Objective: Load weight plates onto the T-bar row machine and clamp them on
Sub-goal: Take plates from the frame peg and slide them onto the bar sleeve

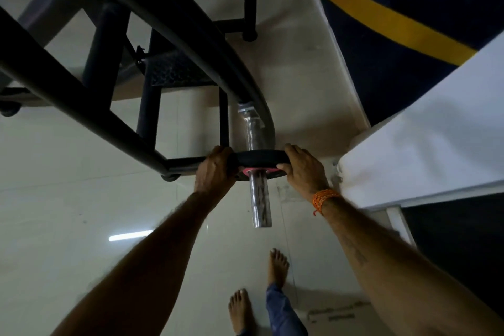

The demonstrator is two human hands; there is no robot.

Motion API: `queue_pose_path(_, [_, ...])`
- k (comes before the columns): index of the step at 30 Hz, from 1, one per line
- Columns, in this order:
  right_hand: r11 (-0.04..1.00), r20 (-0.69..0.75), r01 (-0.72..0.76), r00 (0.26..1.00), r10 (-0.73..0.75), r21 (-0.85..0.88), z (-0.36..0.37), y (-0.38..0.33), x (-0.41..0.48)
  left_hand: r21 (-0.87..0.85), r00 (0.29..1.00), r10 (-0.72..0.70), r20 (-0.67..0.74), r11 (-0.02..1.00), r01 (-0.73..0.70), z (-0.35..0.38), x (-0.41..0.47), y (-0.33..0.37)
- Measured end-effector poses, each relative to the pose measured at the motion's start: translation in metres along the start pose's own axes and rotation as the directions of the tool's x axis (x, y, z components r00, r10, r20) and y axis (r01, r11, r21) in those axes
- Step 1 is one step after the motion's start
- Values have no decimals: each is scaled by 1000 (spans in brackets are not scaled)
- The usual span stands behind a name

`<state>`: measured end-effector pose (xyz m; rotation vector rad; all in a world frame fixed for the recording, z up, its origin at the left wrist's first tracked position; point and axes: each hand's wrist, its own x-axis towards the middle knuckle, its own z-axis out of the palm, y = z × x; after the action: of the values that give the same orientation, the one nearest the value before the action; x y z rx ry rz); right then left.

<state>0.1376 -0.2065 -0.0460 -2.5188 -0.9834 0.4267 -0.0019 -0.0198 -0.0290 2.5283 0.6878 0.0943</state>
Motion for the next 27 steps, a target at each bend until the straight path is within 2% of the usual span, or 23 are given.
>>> queue_pose_path(11, [993,9,-118,993,118,-13,30,-23,-197,34,990,-9,144,999,4,13,-184,15])
queue_pose_path(15, [993,-45,-92,995,89,-73,26,-38,-266,12,987,32,157,999,-34,-2,-252,21])
queue_pose_path(18, [996,-123,-9,992,-3,-91,6,-61,-304,8,996,45,81,999,-46,-35,-299,33])
queue_pose_path(22, [987,-303,126,941,-150,-99,-34,-113,-342,37,987,91,-129,996,-87,-102,-357,47])
queue_pose_path(24, [976,-404,198,889,-216,-86,-55,-147,-355,44,958,111,-264,994,-103,-137,-380,50])
queue_pose_path(27, [956,-480,280,829,-285,-83,-82,-204,-368,38,900,111,-421,994,-104,-186,-409,48])
